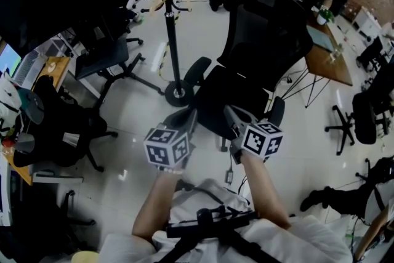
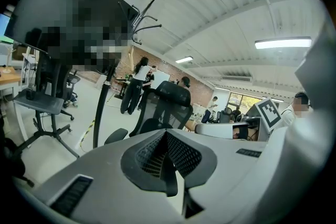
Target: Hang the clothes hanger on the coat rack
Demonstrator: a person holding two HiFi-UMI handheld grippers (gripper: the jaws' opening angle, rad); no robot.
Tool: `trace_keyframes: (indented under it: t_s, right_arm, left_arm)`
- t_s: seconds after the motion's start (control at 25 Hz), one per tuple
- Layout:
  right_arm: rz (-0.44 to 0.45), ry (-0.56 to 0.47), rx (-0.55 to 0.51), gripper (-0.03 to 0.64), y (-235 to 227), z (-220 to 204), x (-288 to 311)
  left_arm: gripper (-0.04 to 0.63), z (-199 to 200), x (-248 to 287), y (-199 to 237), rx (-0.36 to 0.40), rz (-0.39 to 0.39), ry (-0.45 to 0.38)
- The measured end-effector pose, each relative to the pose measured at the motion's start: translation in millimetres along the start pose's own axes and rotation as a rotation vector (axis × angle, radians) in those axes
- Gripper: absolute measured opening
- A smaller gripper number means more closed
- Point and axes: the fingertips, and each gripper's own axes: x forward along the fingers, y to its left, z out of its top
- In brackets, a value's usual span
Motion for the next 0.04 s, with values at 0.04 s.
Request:
trace_keyframes:
  t_s: [0.04]
  right_arm:
    - [0.0, 0.002, 0.002, -0.003, -0.8, -0.7, 0.7]
  left_arm:
    - [-0.002, -0.8, 0.9, 0.5, -0.002, 0.0, 0.002]
